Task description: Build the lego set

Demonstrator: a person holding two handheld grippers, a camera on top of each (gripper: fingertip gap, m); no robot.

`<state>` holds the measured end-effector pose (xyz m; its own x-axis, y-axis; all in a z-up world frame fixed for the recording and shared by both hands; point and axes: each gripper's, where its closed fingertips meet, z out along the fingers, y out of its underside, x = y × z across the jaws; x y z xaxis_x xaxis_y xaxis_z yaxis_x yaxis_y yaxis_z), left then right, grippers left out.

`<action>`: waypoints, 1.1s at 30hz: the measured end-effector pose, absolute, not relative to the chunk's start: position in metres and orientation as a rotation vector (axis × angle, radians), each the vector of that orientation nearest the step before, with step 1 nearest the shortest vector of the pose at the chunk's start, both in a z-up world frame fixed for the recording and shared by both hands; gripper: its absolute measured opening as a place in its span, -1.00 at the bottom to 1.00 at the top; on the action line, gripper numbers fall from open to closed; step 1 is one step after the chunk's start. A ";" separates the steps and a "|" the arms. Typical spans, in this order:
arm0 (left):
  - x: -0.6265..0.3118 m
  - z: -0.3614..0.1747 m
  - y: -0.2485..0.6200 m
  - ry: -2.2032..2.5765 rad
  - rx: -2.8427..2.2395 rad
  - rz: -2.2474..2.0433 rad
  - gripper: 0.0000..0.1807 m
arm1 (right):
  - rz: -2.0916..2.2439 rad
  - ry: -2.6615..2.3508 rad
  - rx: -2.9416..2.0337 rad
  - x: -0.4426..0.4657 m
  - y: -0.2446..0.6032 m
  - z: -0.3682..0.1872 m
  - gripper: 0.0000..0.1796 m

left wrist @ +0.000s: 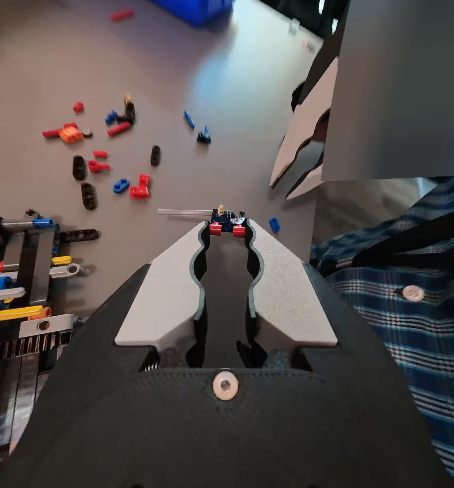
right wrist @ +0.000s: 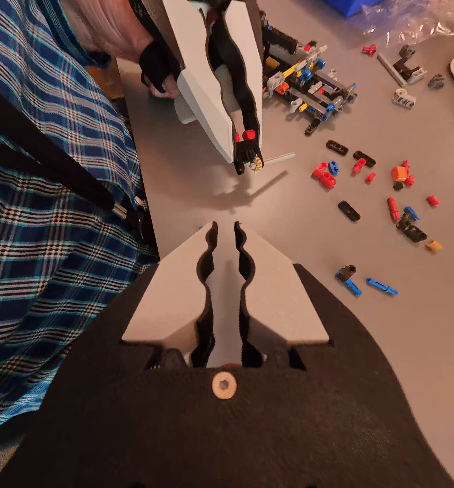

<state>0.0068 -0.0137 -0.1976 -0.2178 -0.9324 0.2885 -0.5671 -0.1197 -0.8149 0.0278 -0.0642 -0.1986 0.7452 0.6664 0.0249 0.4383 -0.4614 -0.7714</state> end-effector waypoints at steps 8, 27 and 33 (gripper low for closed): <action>-0.002 -0.218 -0.012 1.926 -1.641 -1.090 -0.73 | 0.400 -0.868 -2.164 0.021 -0.076 -0.213 -0.82; -0.015 -0.214 -0.017 1.930 -1.565 -1.032 -0.65 | 0.409 -1.155 -2.135 0.009 -0.071 -0.229 -0.95; -0.011 -0.193 -0.034 1.833 -1.580 -1.213 -0.78 | 0.300 -1.086 -1.985 0.005 -0.052 -0.206 -0.96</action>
